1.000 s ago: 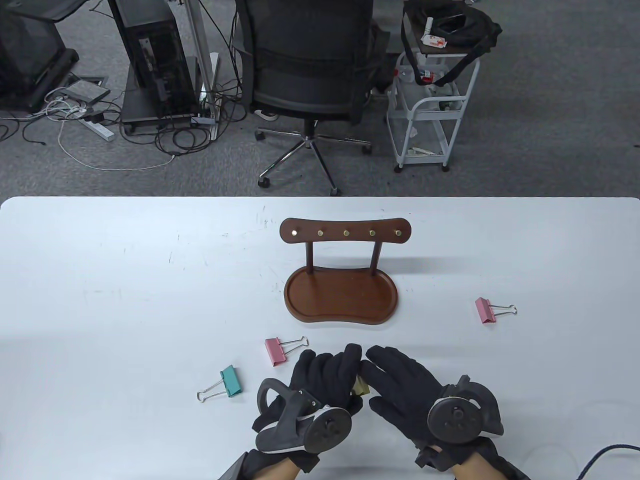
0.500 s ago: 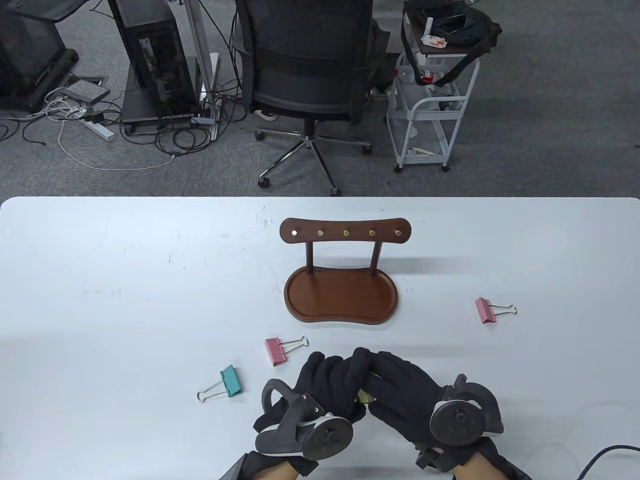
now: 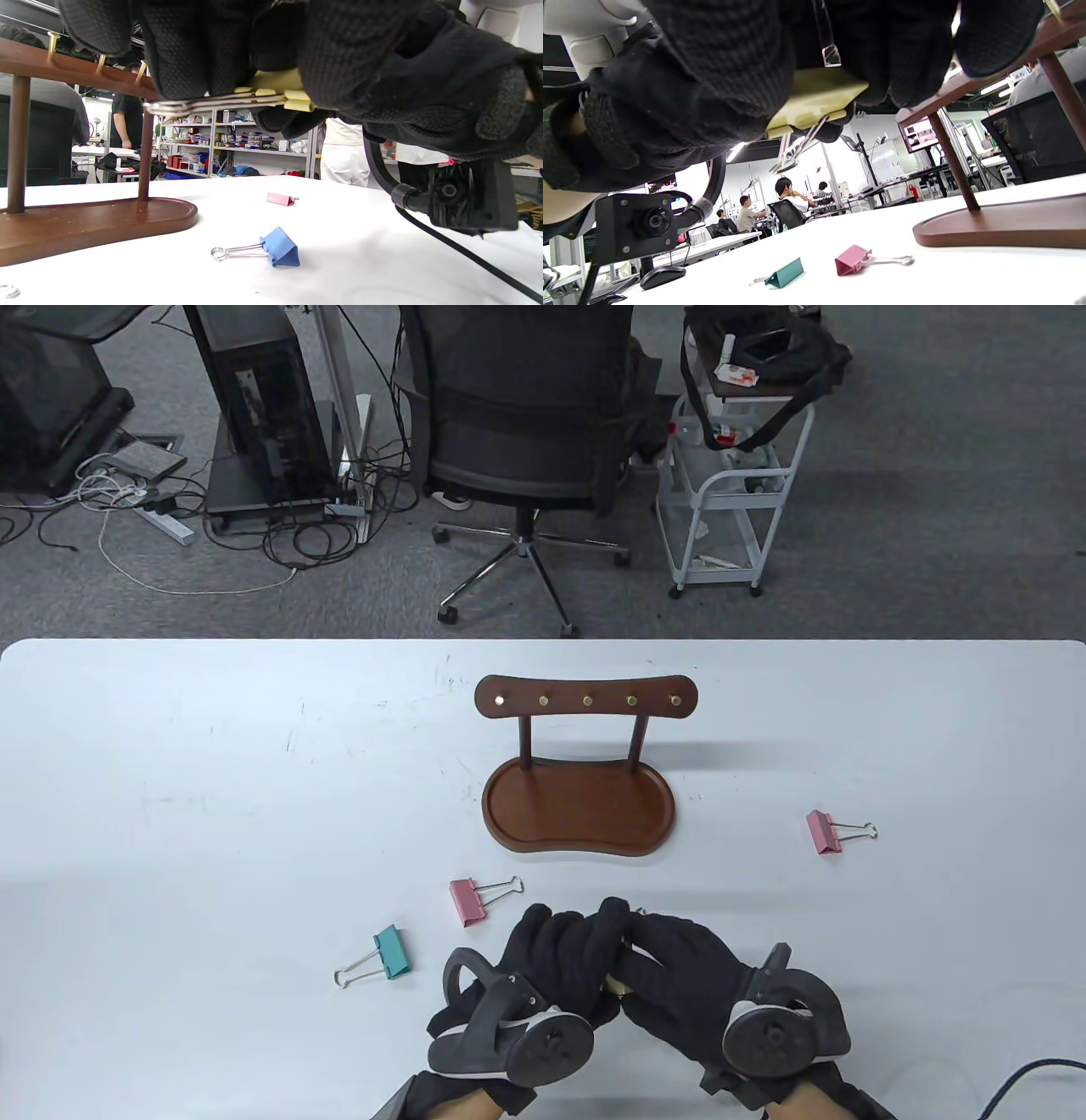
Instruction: Hook binder clip onto key rack
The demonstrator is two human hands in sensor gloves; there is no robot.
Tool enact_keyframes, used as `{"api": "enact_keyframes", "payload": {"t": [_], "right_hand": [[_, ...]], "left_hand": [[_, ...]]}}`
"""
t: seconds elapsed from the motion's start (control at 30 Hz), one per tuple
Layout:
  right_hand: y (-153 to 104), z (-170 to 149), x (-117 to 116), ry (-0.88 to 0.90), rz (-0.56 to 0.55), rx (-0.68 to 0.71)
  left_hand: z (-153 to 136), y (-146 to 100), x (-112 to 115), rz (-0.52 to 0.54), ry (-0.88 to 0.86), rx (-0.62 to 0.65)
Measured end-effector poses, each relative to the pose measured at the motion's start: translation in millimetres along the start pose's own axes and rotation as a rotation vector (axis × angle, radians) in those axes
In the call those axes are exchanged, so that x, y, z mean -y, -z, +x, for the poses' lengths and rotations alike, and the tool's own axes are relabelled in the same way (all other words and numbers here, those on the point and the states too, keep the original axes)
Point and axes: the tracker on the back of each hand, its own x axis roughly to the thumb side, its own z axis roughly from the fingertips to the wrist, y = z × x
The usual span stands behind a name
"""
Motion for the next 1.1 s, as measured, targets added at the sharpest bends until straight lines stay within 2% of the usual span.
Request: {"api": "enact_keyframes", "payload": {"t": [0.2,0.4,0.7,0.83,1.1], "right_hand": [[0,-1,2,-0.032,-0.06,-0.025],[0,0,3,-0.079,-0.095,-0.071],[11,-1,7,-0.141,-0.137,-0.144],[22,-1,16,-0.179,-0.176,-0.192],[61,1,35,-0.212,-0.248,-0.282]], "left_hand": [[-2,0,0,0.018,0.003,-0.023],[-9,-2,0,0.032,-0.017,-0.105],[-28,-8,-1,0.083,0.024,-0.338],[-45,-12,4,0.081,-0.02,-0.459],[-60,-18,7,0.049,-0.045,-0.575]]}}
